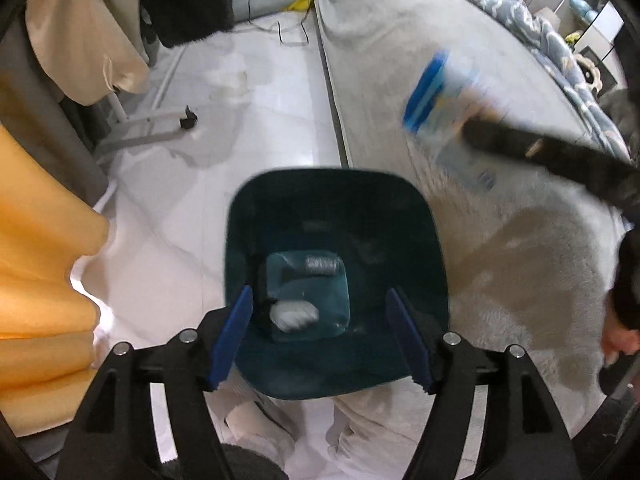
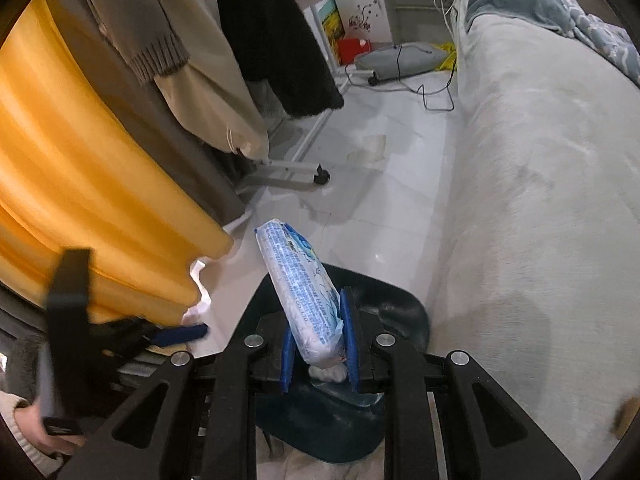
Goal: Collect trash
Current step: 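Lower the wipes packet into the wastebasket and open the right tool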
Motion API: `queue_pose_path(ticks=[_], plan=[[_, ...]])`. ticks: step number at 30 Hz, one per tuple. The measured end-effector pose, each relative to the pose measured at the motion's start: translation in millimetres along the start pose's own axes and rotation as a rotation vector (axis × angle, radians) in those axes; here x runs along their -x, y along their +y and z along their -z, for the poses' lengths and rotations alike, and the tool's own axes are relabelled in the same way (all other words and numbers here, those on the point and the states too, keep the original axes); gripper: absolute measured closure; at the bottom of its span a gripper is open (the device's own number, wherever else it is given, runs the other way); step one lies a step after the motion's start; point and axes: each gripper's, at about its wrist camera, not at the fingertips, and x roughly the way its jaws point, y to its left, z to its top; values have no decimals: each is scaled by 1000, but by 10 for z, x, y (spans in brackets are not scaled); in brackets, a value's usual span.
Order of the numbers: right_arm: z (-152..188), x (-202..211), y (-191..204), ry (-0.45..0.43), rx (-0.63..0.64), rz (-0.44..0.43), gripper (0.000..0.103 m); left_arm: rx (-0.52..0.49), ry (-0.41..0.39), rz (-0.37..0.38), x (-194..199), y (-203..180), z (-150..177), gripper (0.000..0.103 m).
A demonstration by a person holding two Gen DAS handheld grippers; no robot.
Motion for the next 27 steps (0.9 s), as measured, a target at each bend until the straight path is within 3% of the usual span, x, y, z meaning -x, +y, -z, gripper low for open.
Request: queue_pose_path(ticks=[17,27], plan=[[208,-712,173,196,48,37,82,44,-274,31,724,321,-109,35],[357,-968,229,291,84,70,82,44,-402,50,1098,338,-142,44]])
